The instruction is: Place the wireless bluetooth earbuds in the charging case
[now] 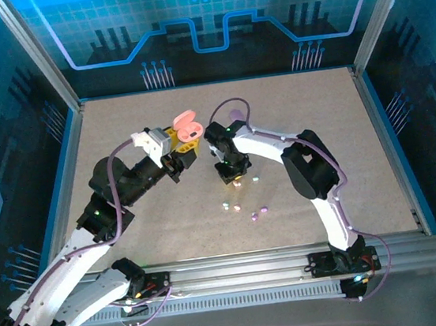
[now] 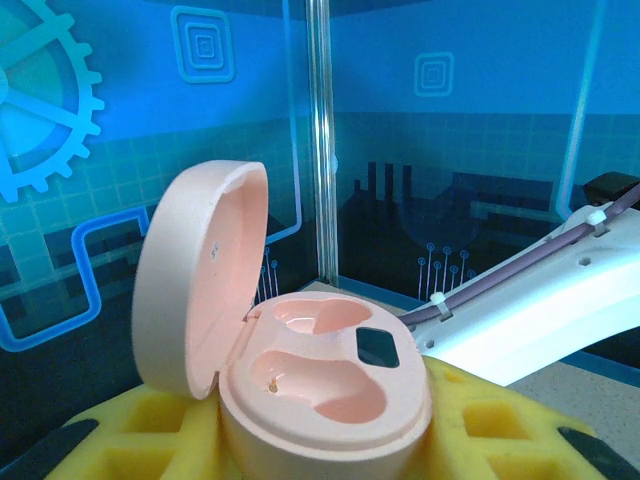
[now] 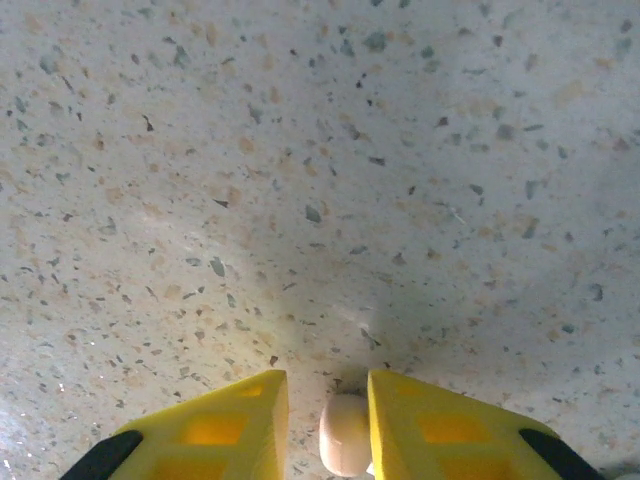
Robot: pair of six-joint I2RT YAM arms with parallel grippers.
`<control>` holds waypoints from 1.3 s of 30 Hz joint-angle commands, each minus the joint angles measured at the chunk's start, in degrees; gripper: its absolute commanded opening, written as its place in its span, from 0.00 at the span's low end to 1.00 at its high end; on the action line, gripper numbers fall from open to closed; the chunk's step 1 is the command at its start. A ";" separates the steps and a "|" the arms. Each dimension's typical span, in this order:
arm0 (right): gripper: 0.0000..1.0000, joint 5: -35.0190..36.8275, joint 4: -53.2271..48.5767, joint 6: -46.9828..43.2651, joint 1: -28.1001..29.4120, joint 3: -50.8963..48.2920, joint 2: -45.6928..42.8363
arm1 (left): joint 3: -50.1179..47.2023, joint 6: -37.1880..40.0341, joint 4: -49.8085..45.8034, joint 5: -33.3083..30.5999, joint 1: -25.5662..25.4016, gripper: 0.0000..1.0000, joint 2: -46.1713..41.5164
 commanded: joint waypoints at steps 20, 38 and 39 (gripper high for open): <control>0.26 2.21 -6.84 -3.81 1.05 2.41 2.25 | -0.43 -1.21 2.50 -0.18 -0.40 0.28 -0.56; 0.20 -3.91 -0.97 -1.59 -0.47 -2.33 -6.23 | -1.01 -1.12 2.30 -0.81 -0.40 0.29 -0.31; 0.20 -6.08 0.60 -1.14 -1.23 -3.68 -8.45 | -1.06 -1.12 2.33 -0.96 -0.38 0.29 -0.15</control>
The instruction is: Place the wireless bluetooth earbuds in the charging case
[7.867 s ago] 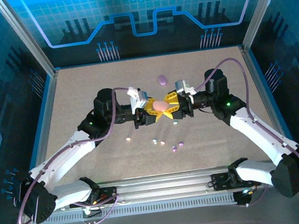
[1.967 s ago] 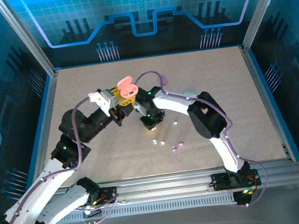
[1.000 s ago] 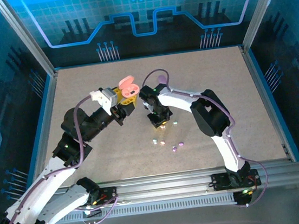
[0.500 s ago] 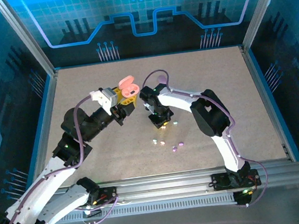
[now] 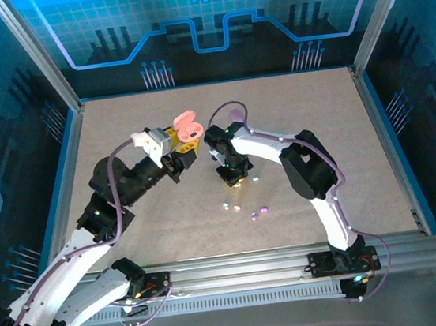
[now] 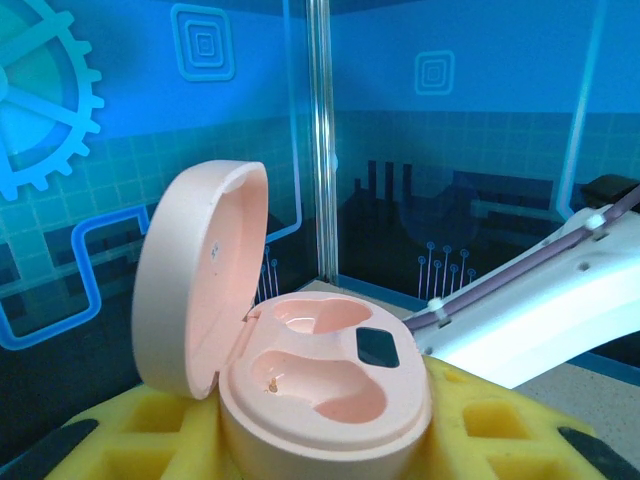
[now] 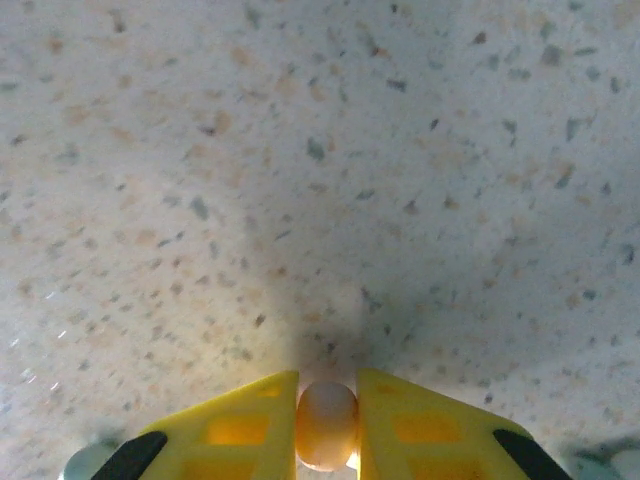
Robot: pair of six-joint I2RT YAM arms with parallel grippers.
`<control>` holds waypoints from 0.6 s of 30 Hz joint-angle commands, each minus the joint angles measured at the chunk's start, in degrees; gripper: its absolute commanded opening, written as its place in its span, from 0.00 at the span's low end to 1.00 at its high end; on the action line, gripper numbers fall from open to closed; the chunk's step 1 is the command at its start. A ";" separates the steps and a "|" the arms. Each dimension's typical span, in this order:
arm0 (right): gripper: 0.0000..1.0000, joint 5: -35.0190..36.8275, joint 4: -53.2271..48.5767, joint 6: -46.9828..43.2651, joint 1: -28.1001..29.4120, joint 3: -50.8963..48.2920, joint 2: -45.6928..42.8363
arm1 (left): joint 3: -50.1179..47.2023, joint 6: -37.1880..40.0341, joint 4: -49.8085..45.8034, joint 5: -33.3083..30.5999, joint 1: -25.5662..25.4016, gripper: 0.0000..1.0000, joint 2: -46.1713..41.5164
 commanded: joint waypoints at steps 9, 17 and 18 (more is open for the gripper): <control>0.20 -38.95 24.73 11.25 -14.62 -19.25 -30.69 | -2.43 -0.41 2.78 -2.96 -0.20 0.28 2.38; 0.18 -64.33 46.83 28.47 -24.43 -27.82 -37.91 | -3.69 -1.19 4.39 -1.18 1.13 0.27 6.09; 0.18 -66.08 48.63 30.25 -25.05 -28.21 -38.19 | -4.22 -2.03 5.25 -0.36 1.79 0.27 6.53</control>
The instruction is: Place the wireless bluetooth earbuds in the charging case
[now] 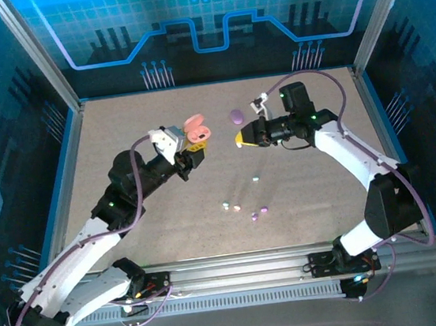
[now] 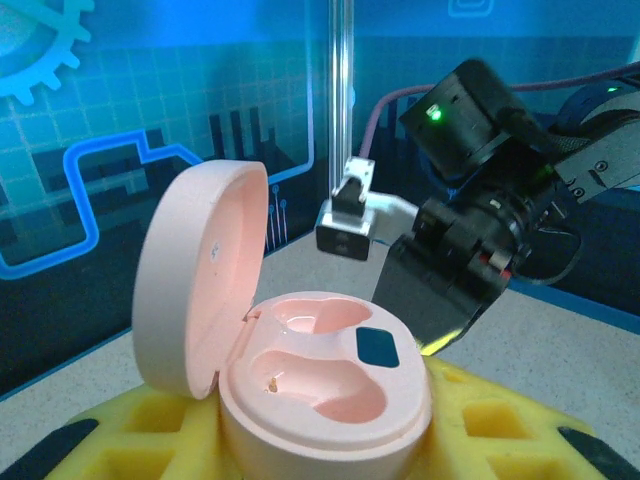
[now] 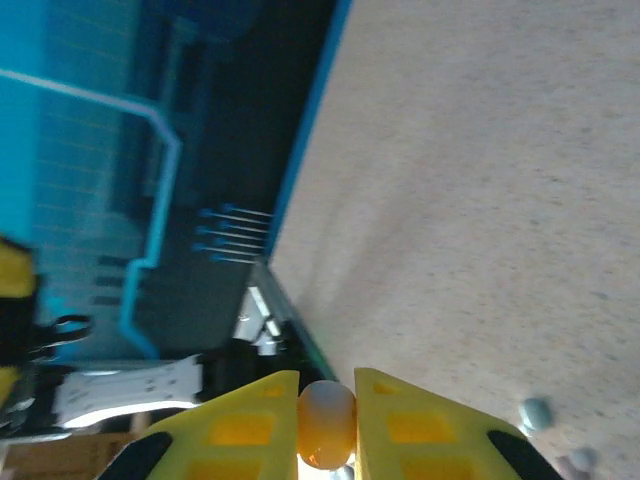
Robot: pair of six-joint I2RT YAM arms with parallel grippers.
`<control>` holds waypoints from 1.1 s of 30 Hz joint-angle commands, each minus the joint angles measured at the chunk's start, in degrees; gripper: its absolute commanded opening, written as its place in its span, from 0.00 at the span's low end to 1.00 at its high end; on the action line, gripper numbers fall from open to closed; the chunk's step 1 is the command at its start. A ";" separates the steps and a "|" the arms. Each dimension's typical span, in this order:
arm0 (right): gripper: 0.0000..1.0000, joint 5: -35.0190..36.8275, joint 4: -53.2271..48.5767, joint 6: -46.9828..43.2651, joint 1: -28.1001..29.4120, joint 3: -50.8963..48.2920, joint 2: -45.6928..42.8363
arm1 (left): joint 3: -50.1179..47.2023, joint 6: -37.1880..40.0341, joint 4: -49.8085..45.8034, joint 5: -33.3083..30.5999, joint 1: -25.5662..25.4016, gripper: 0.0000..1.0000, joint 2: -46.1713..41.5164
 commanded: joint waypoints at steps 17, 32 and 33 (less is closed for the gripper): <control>0.19 -12.70 21.58 25.27 -2.49 -3.95 -5.92 | -6.33 -6.64 18.73 17.46 5.93 0.27 10.38; 0.19 -9.72 19.57 23.36 -1.13 -2.69 -9.43 | -8.33 -5.89 30.16 23.49 5.84 0.27 15.36; 0.19 -9.25 18.65 22.08 -0.83 -2.41 -9.65 | -8.55 -5.84 31.34 23.84 5.80 0.27 15.79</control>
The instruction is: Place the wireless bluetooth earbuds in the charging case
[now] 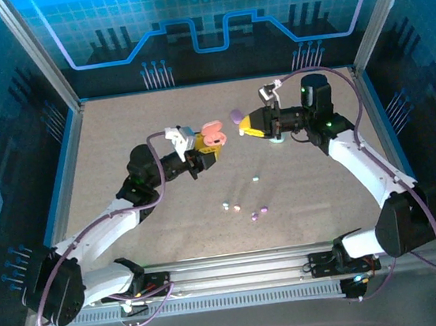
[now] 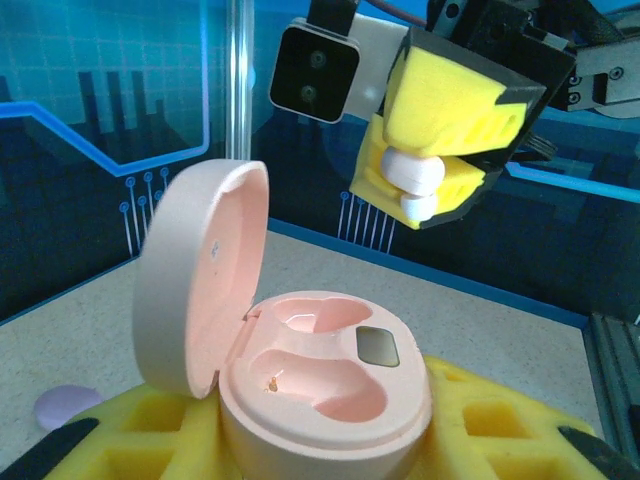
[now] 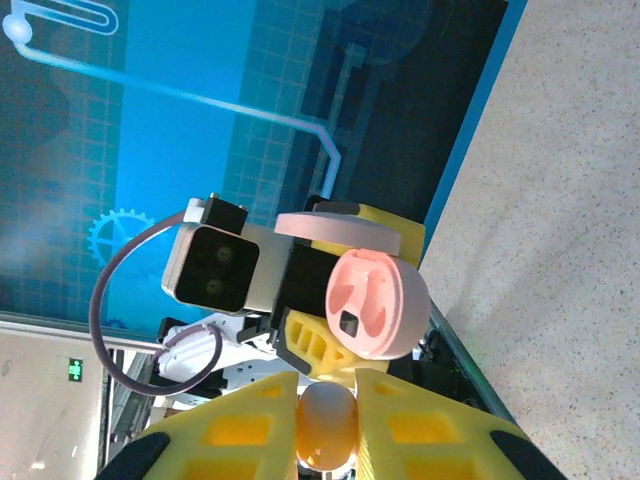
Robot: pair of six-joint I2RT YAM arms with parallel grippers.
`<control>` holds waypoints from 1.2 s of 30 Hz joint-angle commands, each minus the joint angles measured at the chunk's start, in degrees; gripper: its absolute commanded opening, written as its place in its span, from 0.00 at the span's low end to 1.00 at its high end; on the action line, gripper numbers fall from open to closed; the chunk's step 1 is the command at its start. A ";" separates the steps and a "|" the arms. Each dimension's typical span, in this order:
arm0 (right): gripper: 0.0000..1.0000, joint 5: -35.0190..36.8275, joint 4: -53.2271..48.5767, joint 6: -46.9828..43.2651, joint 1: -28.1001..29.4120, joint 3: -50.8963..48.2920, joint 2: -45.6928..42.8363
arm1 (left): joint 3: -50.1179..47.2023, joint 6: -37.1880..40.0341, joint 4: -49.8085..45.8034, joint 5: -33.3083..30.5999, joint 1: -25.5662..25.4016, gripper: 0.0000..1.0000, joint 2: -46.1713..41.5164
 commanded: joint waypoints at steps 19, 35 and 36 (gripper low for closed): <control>0.20 0.37 11.08 14.80 2.71 0.88 -1.22 | 0.63 3.19 5.61 4.76 -0.37 0.27 2.46; 0.21 4.02 26.24 31.03 4.28 -4.32 0.42 | 1.27 5.53 5.98 1.20 -1.37 0.27 4.12; 0.21 4.05 26.75 31.47 4.52 -4.37 0.57 | 1.37 5.84 6.03 0.82 -1.55 0.27 4.30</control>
